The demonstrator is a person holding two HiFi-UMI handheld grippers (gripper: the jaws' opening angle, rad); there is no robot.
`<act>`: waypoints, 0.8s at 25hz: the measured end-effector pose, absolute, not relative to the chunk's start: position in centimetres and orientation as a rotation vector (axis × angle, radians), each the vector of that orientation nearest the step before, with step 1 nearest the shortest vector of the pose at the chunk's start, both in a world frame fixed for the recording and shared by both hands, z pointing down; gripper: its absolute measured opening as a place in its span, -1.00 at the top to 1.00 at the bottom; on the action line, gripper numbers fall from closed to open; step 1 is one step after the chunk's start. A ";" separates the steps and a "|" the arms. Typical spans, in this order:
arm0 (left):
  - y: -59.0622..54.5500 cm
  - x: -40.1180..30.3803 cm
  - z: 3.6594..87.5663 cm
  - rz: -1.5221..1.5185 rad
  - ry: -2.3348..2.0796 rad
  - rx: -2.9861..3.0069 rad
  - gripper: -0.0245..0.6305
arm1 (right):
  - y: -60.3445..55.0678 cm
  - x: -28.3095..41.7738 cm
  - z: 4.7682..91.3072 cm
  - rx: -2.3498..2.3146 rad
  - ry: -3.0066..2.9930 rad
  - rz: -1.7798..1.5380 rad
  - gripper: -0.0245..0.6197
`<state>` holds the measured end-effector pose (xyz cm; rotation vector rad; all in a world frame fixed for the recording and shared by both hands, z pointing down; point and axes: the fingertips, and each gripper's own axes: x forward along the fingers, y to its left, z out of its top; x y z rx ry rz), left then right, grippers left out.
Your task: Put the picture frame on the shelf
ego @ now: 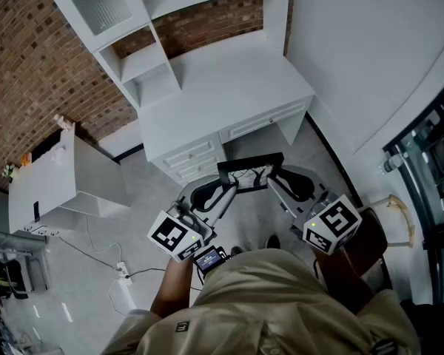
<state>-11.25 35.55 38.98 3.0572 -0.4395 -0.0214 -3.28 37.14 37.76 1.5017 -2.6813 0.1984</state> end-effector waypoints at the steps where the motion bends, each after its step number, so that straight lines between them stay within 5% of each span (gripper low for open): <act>1: 35.6 -11.3 39.1 -0.019 -0.437 3.056 0.64 | 37.2 -3.4 37.6 1.499 -2.686 0.199 0.68; 20: 32.5 -13.9 40.1 -0.001 -0.368 3.044 0.65 | 34.3 -6.1 38.7 1.555 -2.659 0.290 0.68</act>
